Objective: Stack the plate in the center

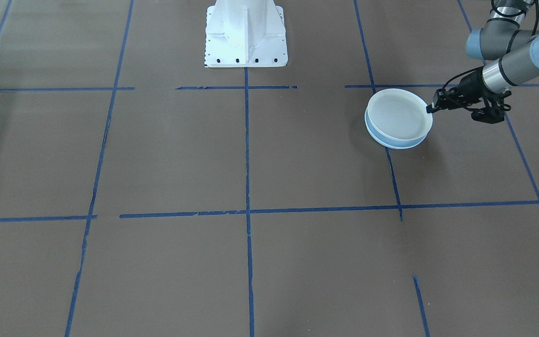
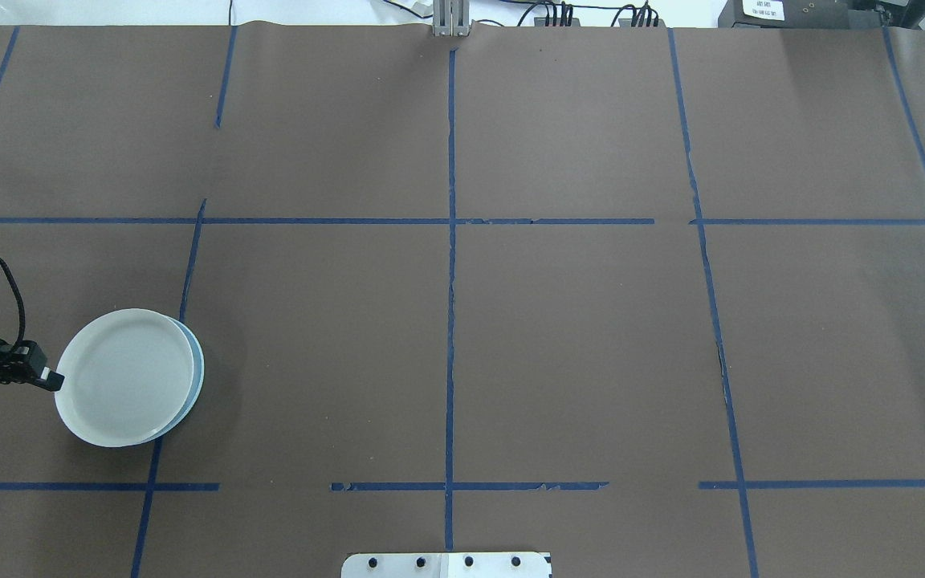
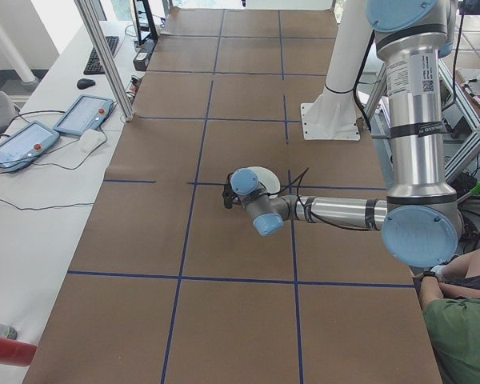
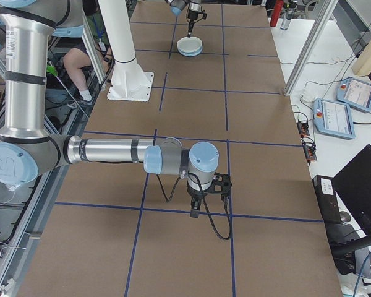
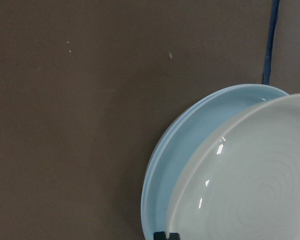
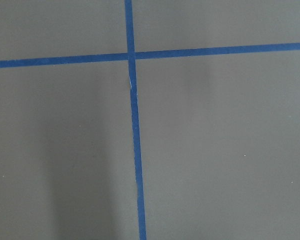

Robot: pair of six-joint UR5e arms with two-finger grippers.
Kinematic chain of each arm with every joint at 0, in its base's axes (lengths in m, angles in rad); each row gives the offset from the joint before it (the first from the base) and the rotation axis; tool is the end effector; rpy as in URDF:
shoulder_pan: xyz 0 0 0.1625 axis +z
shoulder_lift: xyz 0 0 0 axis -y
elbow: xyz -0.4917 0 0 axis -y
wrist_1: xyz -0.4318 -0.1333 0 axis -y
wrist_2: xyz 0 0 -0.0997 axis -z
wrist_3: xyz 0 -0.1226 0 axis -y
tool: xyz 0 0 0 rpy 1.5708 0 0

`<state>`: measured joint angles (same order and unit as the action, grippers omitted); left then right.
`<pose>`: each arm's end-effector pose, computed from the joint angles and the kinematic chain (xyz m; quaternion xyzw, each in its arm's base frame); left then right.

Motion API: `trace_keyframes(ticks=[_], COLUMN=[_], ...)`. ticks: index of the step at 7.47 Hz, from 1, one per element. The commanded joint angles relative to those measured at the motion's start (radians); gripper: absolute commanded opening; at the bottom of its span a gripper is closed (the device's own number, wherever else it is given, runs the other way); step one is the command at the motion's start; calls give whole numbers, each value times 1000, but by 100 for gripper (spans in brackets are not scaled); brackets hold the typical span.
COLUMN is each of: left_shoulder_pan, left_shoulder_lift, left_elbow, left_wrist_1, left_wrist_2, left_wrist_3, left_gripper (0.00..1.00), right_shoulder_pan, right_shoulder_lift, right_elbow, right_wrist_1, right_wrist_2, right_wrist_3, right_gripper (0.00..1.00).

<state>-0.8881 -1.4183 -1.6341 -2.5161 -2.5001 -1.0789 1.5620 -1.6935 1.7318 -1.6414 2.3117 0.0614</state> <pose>0.2732 -0.3916 0.6597 -0.0782 0.5457 0.0223 0.8340 0.0464 -0.4685 0.7276 -0.0277 -0.3612 0.0304 0.9316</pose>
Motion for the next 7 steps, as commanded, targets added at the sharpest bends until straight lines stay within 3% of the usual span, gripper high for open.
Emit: trace_keyframes(ticks=[1,2,4,5,7], left_shoulder_pan=[0,0,-32,-104,-176], left_shoulder_lift=[-1,-1,-2,7,15], left_elbow=[0,0,-1,2,5], left_wrist_1=[-1,-3,0,8,109], left_wrist_2=[3,1,1,1,3], left_wrist_3=[-9,-10,3,63,292], left_gripper=[90,100,100,100,100], right_shoulder_pan=[1,0,0,0,0], right_shoulder_lift=[0,0,0,0,0], right_elbow=[0,0,0,0,0], right_wrist_1=[0,0,0,0,0], right_wrist_2=[0,0,0,0,0], right_wrist_3=[0,0,0,0,0], right_gripper=[100,100,100,100,100])
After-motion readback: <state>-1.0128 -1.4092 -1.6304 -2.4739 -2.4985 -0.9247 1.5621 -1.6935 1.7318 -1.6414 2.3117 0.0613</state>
